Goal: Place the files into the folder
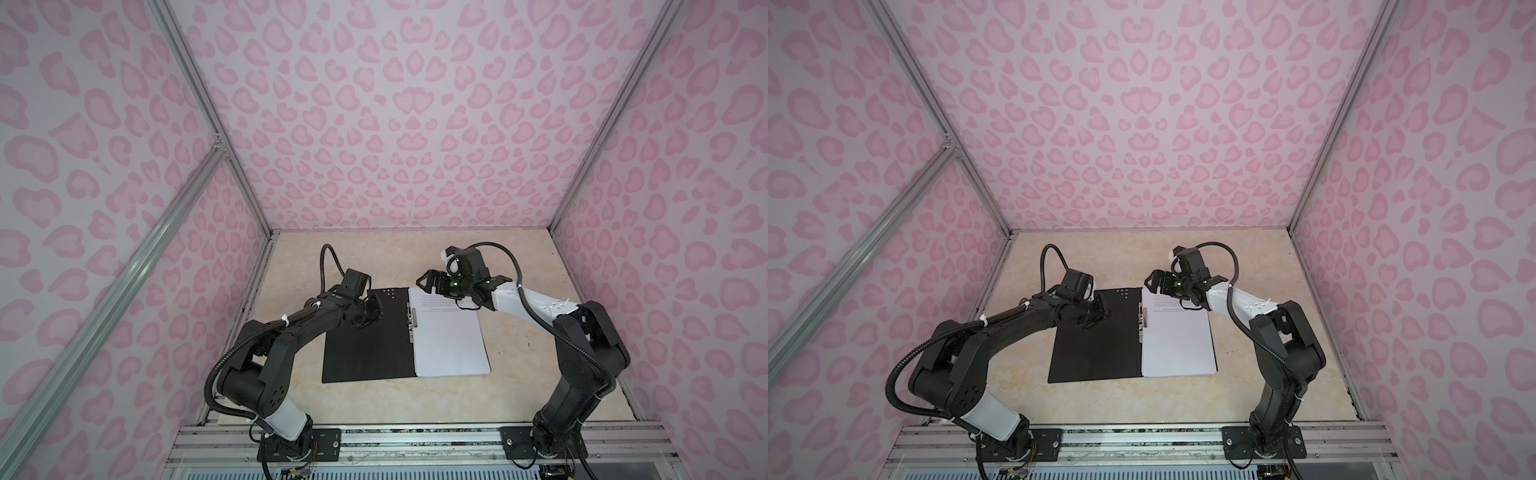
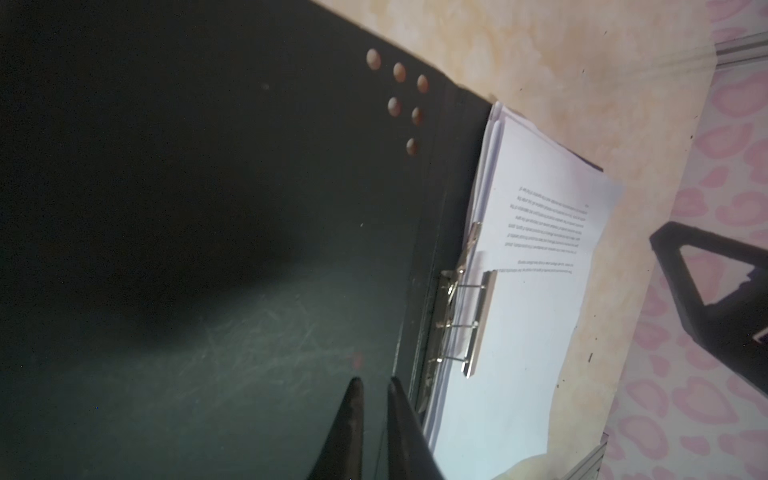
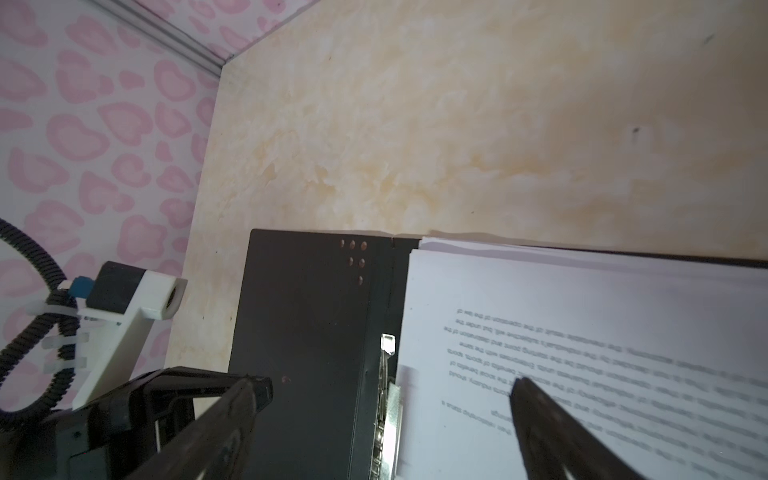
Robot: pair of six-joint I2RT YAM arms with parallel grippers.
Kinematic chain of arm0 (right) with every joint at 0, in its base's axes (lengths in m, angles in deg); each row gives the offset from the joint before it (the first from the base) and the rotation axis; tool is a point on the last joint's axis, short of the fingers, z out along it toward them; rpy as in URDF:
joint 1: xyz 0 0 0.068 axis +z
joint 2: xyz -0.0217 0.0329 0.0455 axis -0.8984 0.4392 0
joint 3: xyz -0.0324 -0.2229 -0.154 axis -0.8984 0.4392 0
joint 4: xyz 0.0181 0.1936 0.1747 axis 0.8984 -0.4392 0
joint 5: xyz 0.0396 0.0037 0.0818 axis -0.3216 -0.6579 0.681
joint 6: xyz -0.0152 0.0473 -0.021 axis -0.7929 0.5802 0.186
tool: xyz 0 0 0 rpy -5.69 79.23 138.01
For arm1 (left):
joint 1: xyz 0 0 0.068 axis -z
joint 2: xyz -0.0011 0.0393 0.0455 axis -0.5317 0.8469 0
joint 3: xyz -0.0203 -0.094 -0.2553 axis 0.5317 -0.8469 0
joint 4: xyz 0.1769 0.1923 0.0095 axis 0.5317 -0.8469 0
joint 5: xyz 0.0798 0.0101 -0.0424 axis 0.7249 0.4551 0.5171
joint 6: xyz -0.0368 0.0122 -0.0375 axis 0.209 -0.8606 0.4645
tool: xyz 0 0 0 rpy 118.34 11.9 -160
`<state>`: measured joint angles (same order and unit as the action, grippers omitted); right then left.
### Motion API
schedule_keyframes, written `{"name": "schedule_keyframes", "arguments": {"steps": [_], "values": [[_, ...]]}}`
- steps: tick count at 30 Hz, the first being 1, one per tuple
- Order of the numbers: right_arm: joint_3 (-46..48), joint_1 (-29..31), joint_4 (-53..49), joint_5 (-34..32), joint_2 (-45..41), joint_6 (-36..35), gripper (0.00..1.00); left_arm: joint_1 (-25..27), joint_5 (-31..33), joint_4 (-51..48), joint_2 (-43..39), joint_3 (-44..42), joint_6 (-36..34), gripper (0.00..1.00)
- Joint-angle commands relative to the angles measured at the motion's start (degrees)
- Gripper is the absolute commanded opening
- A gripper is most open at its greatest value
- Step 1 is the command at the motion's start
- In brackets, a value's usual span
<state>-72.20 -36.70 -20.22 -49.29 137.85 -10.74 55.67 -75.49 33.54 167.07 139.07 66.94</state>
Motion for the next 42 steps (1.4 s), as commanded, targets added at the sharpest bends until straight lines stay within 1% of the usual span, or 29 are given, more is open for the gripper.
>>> {"name": "schedule_keyframes", "arguments": {"steps": [1,8,13,18,34,42], "values": [[-3.1,2.3,-2.9,4.2,4.0,-3.3,0.96,-0.9,-1.8,-0.2,-1.8,-2.5,-3.2,0.16],[-8.7,4.9,-5.1,6.9,11.1,-4.9,0.96,-1.8,-2.9,0.5,-2.4,-7.7,-4.6,0.16],[-10.2,5.8,-6.2,6.0,13.0,-5.4,0.96,-2.1,-2.7,1.1,-3.1,-10.0,-5.0,0.16],[-11.2,6.1,-6.3,7.0,15.0,-5.5,0.96,-2.2,-2.6,1.8,-2.9,-11.4,-5.0,0.16],[-12.9,6.4,-6.4,7.9,18.4,-5.0,0.94,-2.3,-2.0,2.1,-2.5,-12.8,-4.8,0.16],[-12.3,6.1,-2.2,12.7,18.4,-3.4,0.94,-2.3,-1.9,2.5,-1.6,-13.2,-4.7,0.16]]}}
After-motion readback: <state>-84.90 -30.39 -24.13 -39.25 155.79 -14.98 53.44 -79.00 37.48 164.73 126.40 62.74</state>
